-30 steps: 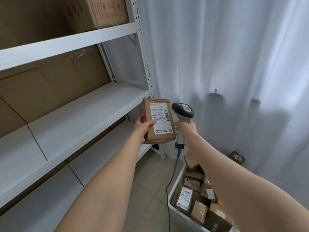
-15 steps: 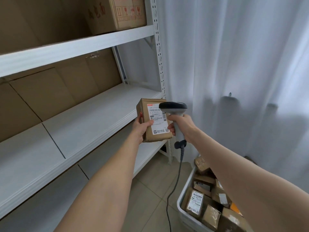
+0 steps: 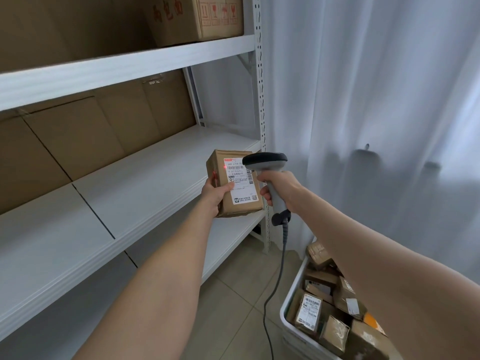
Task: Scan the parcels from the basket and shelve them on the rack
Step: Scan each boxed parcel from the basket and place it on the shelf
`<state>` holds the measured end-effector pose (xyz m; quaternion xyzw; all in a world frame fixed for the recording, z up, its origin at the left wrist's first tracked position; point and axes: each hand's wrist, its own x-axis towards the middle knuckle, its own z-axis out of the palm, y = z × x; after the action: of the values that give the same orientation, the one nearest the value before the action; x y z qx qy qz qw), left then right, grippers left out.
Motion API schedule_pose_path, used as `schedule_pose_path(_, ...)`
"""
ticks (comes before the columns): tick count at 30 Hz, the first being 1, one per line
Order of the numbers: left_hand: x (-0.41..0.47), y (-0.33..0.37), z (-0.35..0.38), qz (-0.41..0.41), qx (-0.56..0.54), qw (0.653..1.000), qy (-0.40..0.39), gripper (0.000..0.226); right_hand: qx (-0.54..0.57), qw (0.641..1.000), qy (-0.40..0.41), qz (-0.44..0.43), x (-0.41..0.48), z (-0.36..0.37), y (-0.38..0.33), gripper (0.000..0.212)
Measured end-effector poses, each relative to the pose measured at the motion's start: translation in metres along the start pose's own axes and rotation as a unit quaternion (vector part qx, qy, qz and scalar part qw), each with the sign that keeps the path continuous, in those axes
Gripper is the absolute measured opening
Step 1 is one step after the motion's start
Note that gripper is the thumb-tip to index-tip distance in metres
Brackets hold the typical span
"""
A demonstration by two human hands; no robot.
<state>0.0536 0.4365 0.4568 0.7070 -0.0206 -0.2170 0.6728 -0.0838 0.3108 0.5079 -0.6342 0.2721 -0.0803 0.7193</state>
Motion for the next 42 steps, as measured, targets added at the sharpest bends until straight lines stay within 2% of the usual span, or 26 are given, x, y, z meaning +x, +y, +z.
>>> schedule_pose_path(22, 0.009, 0.010, -0.031, 0.006, -0.012, 1.000, 0.008, 0.057, -0.038, 0.999, 0.000, -0.014, 0.000, 0.034, -0.014, 0.007)
schedule_pose_path(27, 0.008, 0.016, -0.043, 0.005, -0.018, 1.000, 0.015, 0.053, -0.001, 1.000, -0.002, -0.019, 0.010, 0.045, -0.013, 0.014)
schedule_pose_path(30, 0.003, 0.025, -0.059, -0.004, -0.029, 0.999, 0.037, 0.052, 0.037, 0.999, 0.011, -0.012, 0.017, 0.056, -0.012, 0.003)
schedule_pose_path(34, -0.009, 0.037, -0.089, -0.025, -0.031, 0.996, 0.077, 0.048, 0.039, 0.999, 0.029, -0.008, 0.030, 0.073, -0.003, 0.012)
schedule_pose_path(40, -0.036, 0.053, -0.141, -0.053, -0.034, 0.987, 0.148, 0.049, 0.051, 0.997, -0.049, 0.039, 0.028, 0.135, 0.003, 0.038)
schedule_pose_path(42, -0.048, 0.056, -0.156, -0.056, -0.036, 0.982, 0.176, 0.049, 0.063, 0.993, -0.082, 0.049, 0.025, 0.158, 0.004, 0.037)
